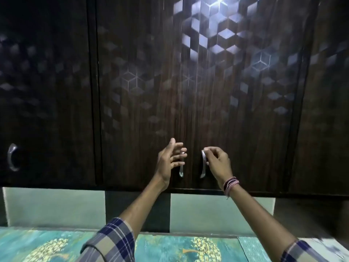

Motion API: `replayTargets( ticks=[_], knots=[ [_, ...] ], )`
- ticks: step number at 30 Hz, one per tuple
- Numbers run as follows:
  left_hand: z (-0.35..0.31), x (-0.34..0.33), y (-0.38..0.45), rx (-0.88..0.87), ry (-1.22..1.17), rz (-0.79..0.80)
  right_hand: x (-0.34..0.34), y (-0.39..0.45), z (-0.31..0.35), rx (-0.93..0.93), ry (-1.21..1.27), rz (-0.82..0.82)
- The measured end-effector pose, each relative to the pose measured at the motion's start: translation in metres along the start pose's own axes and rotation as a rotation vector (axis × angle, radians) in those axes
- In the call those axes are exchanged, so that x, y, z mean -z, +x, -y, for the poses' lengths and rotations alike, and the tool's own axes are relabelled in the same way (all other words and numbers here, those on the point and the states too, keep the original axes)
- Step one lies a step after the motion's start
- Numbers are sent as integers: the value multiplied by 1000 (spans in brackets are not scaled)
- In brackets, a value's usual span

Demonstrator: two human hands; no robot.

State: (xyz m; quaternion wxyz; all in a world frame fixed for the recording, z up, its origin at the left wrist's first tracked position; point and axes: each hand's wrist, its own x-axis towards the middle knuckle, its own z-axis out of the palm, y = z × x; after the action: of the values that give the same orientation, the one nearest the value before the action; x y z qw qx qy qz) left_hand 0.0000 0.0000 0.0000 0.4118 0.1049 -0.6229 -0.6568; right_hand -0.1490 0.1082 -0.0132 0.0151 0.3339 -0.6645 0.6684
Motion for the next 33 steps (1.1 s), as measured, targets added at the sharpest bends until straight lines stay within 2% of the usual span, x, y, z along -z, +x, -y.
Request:
replayTargets(
  ticks=[3,10,15,20,25,33],
  knots=[
    [21,-1,-4,50,-34,4,-9,-7,-5,8,-111,-157],
    [48,-6,-16,95,-19,63,-22,-25,-6,-83,-124,-170],
    [62,-10,-33,124,-63,56,-22,-44,4,-93,-129,-246],
    [63,-28,-73,100,-76,54,13,-89,8,-36,-55,-213],
    [62,-59,-130,57,-107,54,54,-142,12,-19,25,-260],
    [43,-137,-236,18,-157,137,147,-238,15,-201,298,-357]
  ],
)
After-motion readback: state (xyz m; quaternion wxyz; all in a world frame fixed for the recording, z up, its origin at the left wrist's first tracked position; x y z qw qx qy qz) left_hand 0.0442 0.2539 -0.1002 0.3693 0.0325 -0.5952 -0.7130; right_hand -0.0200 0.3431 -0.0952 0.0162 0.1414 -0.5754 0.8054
